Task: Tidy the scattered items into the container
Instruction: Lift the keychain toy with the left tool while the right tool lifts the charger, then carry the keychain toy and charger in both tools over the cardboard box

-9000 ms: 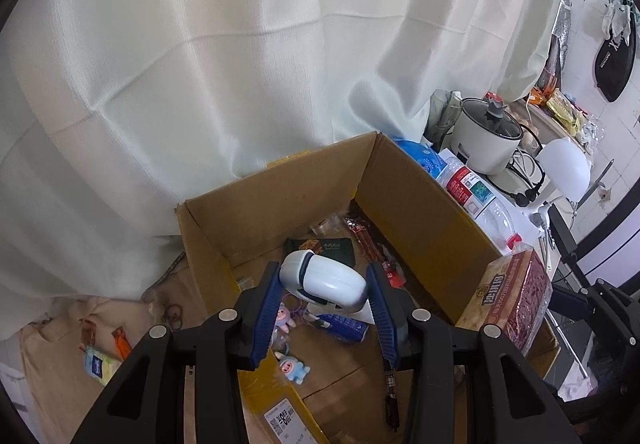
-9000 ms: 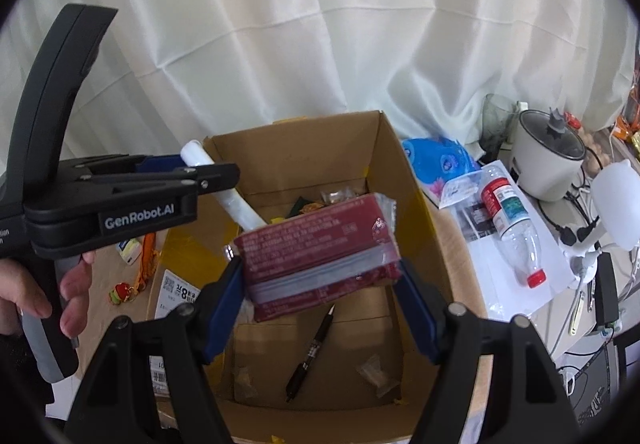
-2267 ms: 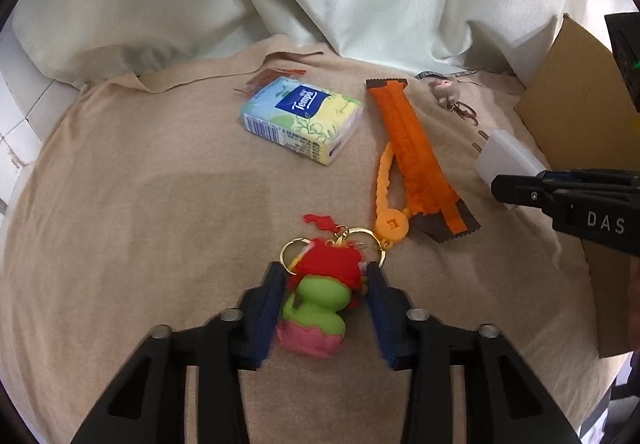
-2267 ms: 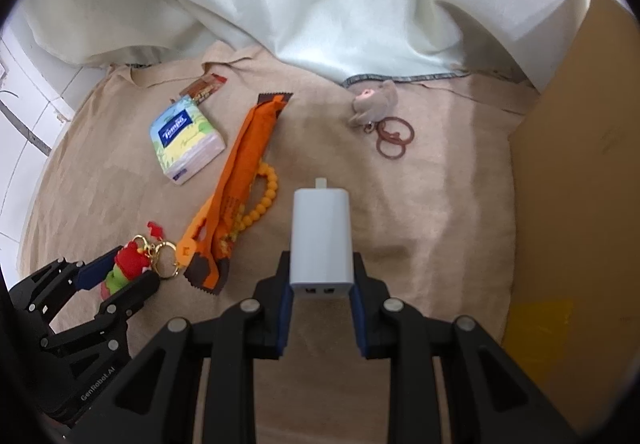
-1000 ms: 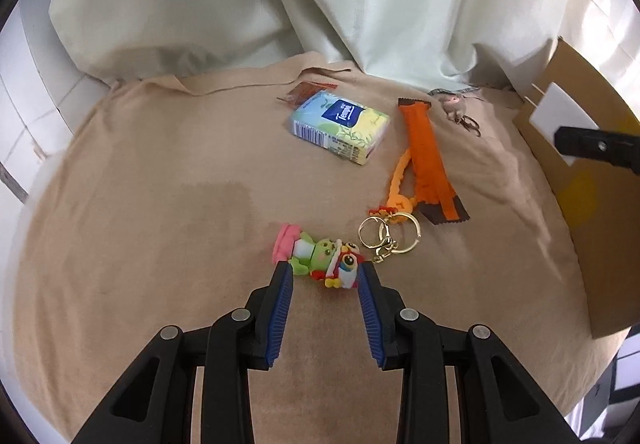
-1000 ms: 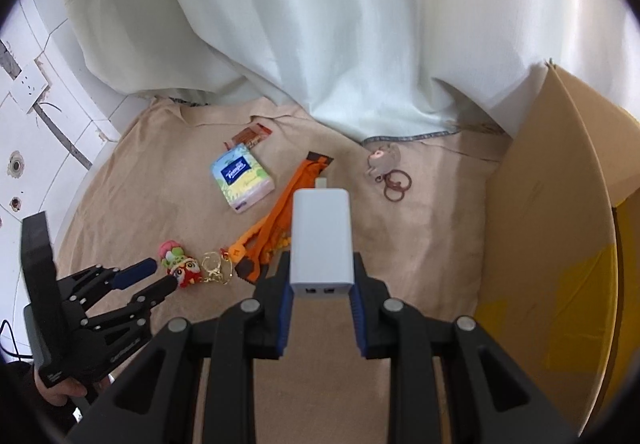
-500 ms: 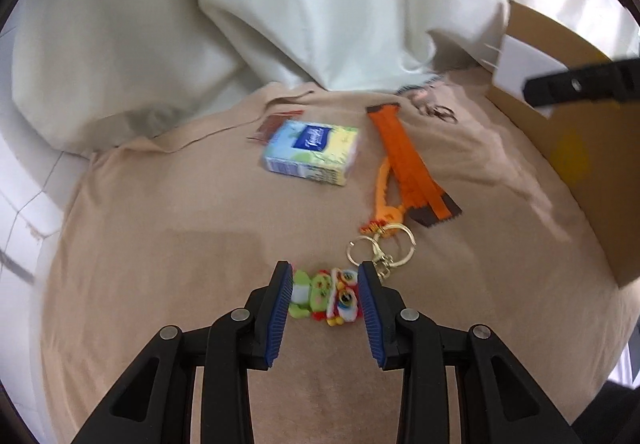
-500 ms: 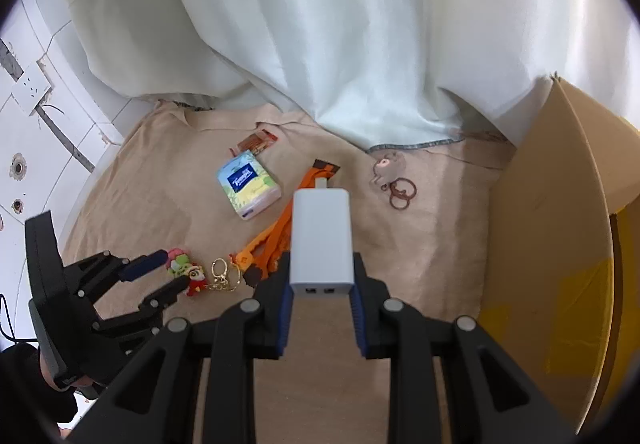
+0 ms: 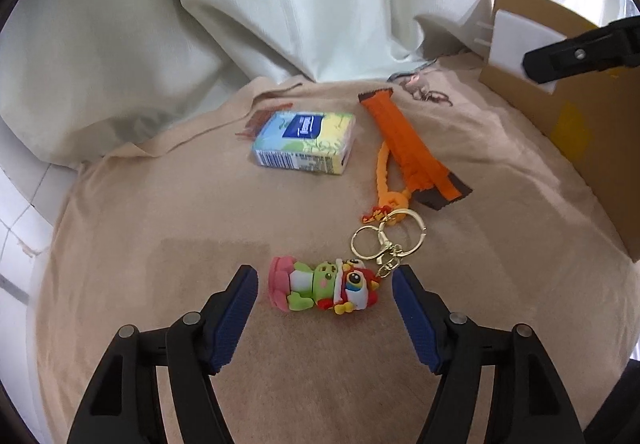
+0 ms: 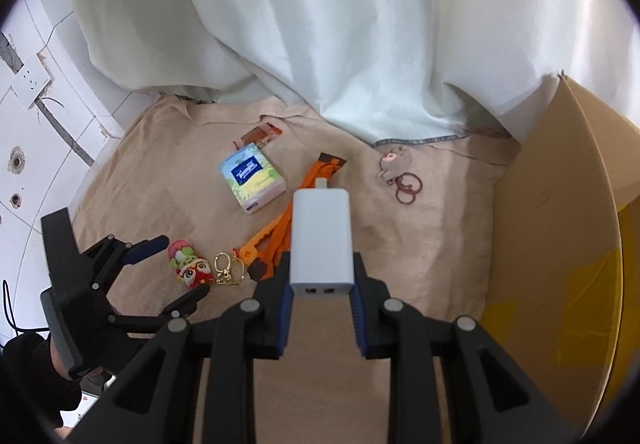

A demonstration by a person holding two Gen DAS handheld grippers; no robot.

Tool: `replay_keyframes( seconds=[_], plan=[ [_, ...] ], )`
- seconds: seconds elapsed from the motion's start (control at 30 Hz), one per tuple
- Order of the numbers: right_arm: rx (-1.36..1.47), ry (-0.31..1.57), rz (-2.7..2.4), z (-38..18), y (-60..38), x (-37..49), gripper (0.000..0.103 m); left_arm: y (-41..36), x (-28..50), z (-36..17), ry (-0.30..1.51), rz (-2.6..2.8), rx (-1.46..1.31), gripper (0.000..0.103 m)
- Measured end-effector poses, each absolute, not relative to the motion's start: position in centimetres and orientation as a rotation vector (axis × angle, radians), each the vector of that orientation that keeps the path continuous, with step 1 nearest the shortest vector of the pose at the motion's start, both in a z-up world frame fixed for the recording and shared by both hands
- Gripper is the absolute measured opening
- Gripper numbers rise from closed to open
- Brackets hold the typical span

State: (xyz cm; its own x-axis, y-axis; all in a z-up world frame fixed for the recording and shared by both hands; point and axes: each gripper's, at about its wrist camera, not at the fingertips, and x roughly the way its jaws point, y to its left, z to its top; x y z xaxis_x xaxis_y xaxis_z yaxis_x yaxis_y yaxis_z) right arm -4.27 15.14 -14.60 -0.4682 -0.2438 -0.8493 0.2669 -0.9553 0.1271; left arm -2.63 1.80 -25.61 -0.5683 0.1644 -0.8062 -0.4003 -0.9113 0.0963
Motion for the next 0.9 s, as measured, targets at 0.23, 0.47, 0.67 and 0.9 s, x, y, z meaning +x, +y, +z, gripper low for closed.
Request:
replay_keyframes(
  seconds=[0.23,0.47,0.67,0.9],
  plan=[
    [1.418,0.043,-2.469,-14.5,14.9,-4.1,0.029,1.3,-3.3,-26.6,0.326,2.511,-1.288,0.071],
    [1.422,0.042,-2.471,-14.5,14.9,-4.2,0.029,1.2,-3.3,-26.7,0.285,2.472,-1.29,0.06],
    [1.427,0.038,-2.474,-14.6,14.8,-4.4,0.029,1.0,-3.4,-26.7,0.26,2.462,-1.297,0.06],
    [1.399,0.034,-2.488,-13.6,15.0,-4.1,0.029,1.0,-3.0,-24.7,0.229,2.486,-1.289,0.06]
  ],
)
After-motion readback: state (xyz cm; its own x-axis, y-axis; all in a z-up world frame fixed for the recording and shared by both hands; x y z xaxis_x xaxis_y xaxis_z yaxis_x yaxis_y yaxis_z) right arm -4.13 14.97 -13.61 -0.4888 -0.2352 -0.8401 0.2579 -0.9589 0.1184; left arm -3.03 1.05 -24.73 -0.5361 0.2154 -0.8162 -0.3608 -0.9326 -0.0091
